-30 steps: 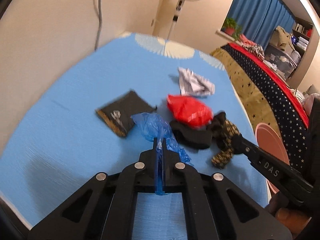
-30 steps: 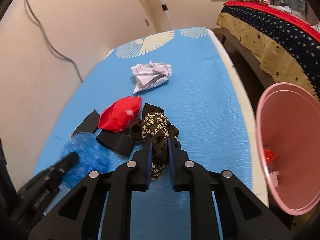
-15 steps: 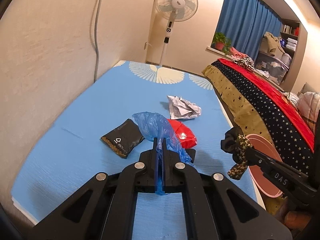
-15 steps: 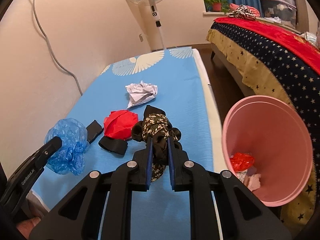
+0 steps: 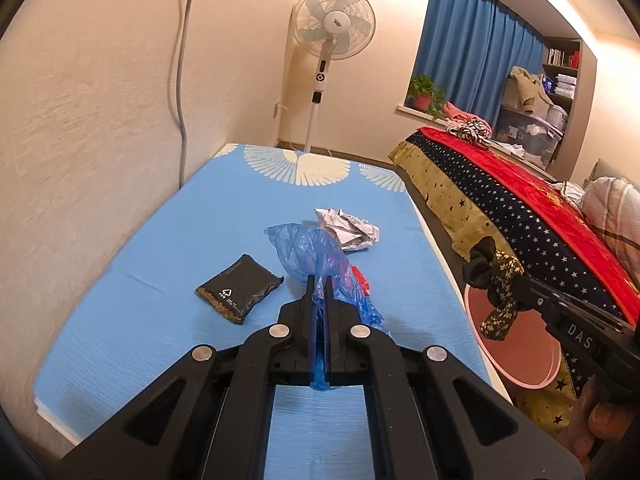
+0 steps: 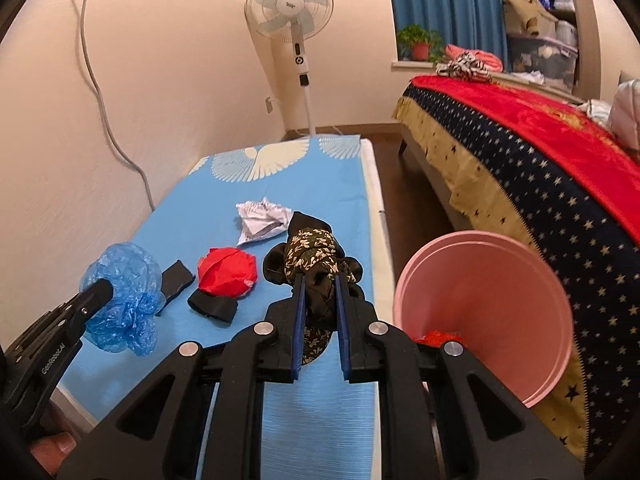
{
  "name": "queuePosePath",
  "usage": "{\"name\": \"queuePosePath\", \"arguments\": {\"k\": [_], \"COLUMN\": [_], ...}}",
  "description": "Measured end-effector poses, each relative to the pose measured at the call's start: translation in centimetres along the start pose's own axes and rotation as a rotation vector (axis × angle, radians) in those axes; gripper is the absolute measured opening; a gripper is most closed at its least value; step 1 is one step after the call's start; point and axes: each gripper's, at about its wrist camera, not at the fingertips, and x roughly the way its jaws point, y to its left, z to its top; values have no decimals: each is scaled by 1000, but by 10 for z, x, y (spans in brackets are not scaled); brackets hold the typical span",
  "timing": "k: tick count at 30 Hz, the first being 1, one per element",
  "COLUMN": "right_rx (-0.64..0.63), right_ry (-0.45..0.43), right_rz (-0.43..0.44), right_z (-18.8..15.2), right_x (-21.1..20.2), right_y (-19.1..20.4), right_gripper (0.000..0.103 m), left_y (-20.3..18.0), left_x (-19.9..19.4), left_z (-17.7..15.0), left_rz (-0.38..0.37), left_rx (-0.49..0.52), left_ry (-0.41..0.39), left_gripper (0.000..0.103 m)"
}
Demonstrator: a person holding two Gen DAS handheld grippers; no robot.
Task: Collect trash
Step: 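Carry the patterned cloth and blue plastic bag over the pink bin with both grippers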
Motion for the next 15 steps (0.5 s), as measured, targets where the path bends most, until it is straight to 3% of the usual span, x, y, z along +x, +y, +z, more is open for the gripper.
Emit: {"name": "queuePosePath", "arguments": {"k": [15], "right_rx": [22], "right_ry": [-44], "right_rz": [-67], "right_z": [5], "right_x": [-14], "right_y": [-17], "right_gripper": [14], "left_y": [-25], "left_x": [-3], "left_z": [3], "left_rz": [-45], "left_rx": [1], "left_ry": [-21], "left_gripper": [2]}}
